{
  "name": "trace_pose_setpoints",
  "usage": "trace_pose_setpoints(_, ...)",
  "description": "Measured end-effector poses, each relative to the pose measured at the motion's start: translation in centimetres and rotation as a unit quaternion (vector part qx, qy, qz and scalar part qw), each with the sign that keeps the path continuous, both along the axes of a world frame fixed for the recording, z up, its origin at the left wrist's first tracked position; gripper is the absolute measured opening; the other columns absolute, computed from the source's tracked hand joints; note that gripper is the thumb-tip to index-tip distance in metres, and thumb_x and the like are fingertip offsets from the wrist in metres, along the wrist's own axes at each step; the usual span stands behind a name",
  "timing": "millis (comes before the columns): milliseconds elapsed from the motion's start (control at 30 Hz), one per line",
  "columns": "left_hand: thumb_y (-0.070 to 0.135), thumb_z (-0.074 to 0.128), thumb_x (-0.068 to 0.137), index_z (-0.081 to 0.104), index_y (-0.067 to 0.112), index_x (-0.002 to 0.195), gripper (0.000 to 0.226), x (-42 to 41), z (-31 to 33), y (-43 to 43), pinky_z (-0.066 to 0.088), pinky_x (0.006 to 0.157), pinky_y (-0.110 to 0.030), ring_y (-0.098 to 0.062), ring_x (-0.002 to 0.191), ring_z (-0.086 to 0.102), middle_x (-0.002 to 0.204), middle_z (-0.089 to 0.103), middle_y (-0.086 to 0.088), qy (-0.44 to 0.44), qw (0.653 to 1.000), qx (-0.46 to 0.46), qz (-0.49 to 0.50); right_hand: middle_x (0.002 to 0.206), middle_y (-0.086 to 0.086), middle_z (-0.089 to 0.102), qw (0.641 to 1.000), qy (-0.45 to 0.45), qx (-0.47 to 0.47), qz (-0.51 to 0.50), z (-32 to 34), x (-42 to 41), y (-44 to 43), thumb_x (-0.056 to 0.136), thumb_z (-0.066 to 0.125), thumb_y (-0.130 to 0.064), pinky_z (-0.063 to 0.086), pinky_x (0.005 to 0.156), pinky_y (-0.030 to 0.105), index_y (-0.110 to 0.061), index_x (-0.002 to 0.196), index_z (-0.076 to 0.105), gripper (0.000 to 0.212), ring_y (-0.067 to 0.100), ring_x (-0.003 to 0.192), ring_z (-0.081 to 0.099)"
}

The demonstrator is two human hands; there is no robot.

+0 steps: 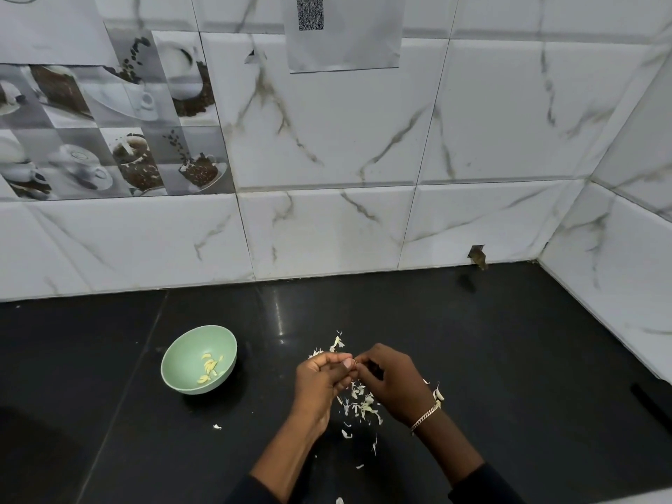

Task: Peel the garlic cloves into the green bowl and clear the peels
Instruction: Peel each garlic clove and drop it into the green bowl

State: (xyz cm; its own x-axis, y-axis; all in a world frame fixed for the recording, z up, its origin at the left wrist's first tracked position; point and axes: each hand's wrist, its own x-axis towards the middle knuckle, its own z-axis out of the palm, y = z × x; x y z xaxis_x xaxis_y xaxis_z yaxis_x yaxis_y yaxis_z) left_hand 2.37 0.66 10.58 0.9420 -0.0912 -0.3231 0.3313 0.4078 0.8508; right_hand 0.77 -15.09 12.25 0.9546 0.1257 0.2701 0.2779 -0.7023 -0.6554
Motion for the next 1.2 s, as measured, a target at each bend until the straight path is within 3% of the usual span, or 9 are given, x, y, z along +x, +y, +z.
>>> trace_pose_setpoints(267,-0.006,0.071,0.085,0.069,-0.006,0.092,0.007,-0.2,-0.1,-0.2,0.059,0.070,-0.025,-0.020,0.074,0.071,0.084,0.074,-0.019,-0.001,1.000,-0.001,0.012,0.088,-0.005,0.061,0.998,-0.012,-0.065,0.010,-0.2,0.0,0.3,0.094,0.063,-0.027,0.048,0.067,0.030,-0.016,0.092,0.067,0.012,0.010,0.073,0.057)
trace_pose_setpoints(600,-0.008,0.070,0.084,0.071,-0.005,0.088,0.005,-0.3,-0.1,-0.6,0.059,0.068,-0.024,-0.019,0.074,0.068,0.080,0.073,-0.014,0.006,1.000,0.019,0.013,0.086,-0.002,0.061,0.997,-0.025,-0.072,0.005,-0.5,-0.4,0.8,0.095,0.044,-0.041,0.047,0.061,0.032,-0.013,0.086,0.060,0.033,0.015,0.069,0.057)
trace_pose_setpoints(700,-0.008,0.070,0.084,0.071,-0.007,0.090,0.006,-0.5,-0.2,-0.5,0.058,0.065,-0.022,-0.019,0.071,0.068,0.080,0.073,-0.016,0.005,0.999,0.028,0.019,0.086,-0.005,0.063,0.998,-0.003,-0.056,0.009,-0.1,-0.3,0.6,0.093,0.047,-0.041,0.049,0.064,0.030,-0.015,0.087,0.063,0.031,0.011,0.071,0.057)
trace_pose_setpoints(833,-0.009,0.071,0.083,0.069,-0.005,0.087,0.006,-0.4,-0.2,-0.2,0.059,0.067,-0.023,-0.022,0.069,0.070,0.081,0.073,-0.020,-0.008,0.999,0.022,0.022,0.081,-0.007,0.067,1.000,0.021,-0.016,0.013,0.6,-0.3,0.2,0.093,0.064,-0.027,0.043,0.063,0.014,-0.016,0.091,0.071,0.013,0.005,0.069,0.058)
trace_pose_setpoints(967,-0.010,0.071,0.083,0.069,-0.006,0.088,0.007,-0.2,0.0,-0.3,0.056,0.064,-0.022,-0.020,0.066,0.068,0.077,0.072,-0.019,-0.023,0.999,0.042,0.022,0.079,-0.005,0.070,0.999,0.037,0.000,0.011,1.0,0.0,0.2,0.092,0.066,-0.023,0.051,0.065,0.026,-0.016,0.089,0.074,0.010,0.010,0.070,0.062)
trace_pose_setpoints(1100,-0.009,0.072,0.083,0.070,-0.005,0.088,0.007,0.0,-0.2,-0.3,0.056,0.072,-0.030,-0.022,0.070,0.069,0.080,0.072,-0.021,-0.020,0.999,0.042,0.015,0.084,-0.006,0.067,0.999,0.028,-0.040,0.014,0.9,0.0,0.2,0.093,0.062,-0.024,0.048,0.068,0.026,-0.017,0.093,0.070,0.010,0.010,0.073,0.060)
trace_pose_setpoints(1200,-0.009,0.071,0.083,0.070,-0.005,0.088,0.006,0.0,-0.2,-0.3,0.057,0.069,-0.026,-0.019,0.067,0.068,0.077,0.072,-0.018,-0.018,0.999,0.043,0.013,0.089,-0.002,0.065,0.998,0.017,-0.065,0.017,0.9,-0.3,0.3,0.095,0.060,-0.023,0.046,0.069,0.030,-0.013,0.096,0.066,0.011,0.012,0.075,0.057)
